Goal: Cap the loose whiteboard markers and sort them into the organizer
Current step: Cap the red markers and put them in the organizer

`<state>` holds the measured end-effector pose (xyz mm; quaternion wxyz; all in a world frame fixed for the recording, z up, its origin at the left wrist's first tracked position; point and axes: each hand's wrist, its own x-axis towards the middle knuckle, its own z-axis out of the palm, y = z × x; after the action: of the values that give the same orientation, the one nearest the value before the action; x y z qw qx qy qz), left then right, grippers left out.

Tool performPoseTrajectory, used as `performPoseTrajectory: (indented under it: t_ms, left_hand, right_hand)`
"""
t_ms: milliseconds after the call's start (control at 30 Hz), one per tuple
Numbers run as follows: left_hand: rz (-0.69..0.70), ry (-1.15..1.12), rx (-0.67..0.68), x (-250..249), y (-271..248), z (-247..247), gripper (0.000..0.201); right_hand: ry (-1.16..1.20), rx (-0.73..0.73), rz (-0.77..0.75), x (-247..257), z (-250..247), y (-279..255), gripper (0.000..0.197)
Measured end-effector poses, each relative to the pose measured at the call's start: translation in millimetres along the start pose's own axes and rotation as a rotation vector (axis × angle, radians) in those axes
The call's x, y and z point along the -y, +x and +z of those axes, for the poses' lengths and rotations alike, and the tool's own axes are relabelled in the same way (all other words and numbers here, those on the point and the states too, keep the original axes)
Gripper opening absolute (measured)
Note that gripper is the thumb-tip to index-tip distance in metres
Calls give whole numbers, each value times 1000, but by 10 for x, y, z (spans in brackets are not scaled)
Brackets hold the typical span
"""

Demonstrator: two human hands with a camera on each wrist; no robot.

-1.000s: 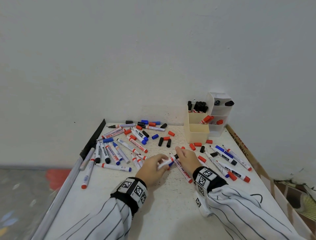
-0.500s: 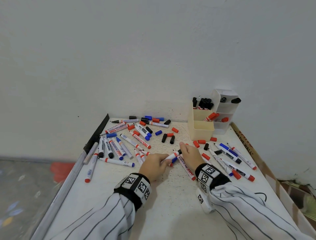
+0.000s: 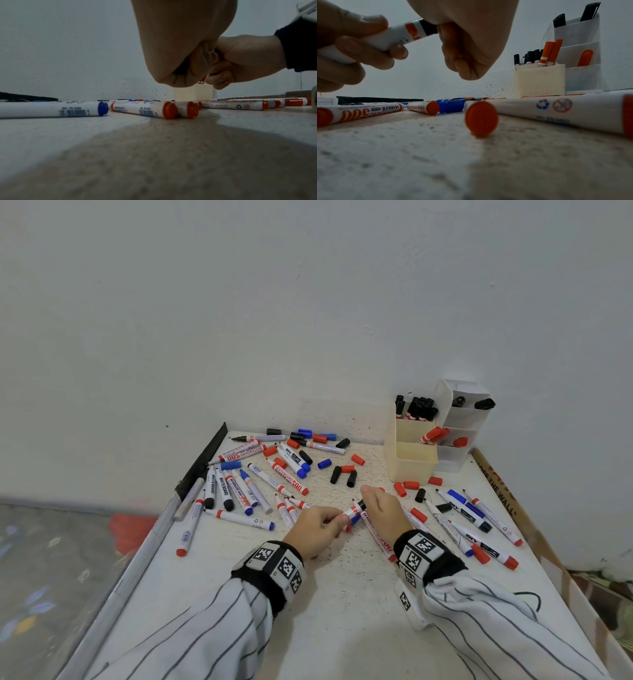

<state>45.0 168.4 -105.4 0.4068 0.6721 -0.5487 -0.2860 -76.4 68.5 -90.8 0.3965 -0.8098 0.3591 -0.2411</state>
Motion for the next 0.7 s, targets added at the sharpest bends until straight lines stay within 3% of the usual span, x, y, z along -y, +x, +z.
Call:
performPoseTrajectory:
  t_ms: [167,500,600,700]
  left_hand:
    - [-12,54,-24,25,20,1,21]
    - [-68,150,-97,-5,5,-45,31]
    - [-124,222,-254,25,16,-133,28]
    - [-266,113,-483,118,-10,-282,23]
  right_hand:
    - [-19,9,-10,-19,11,15,33]
    - [19,-29,-5,-16,33,1,35]
    - [-6,-65,-10,-21,37,15,37]
    - [1,-152,-11,-55,28,39,34]
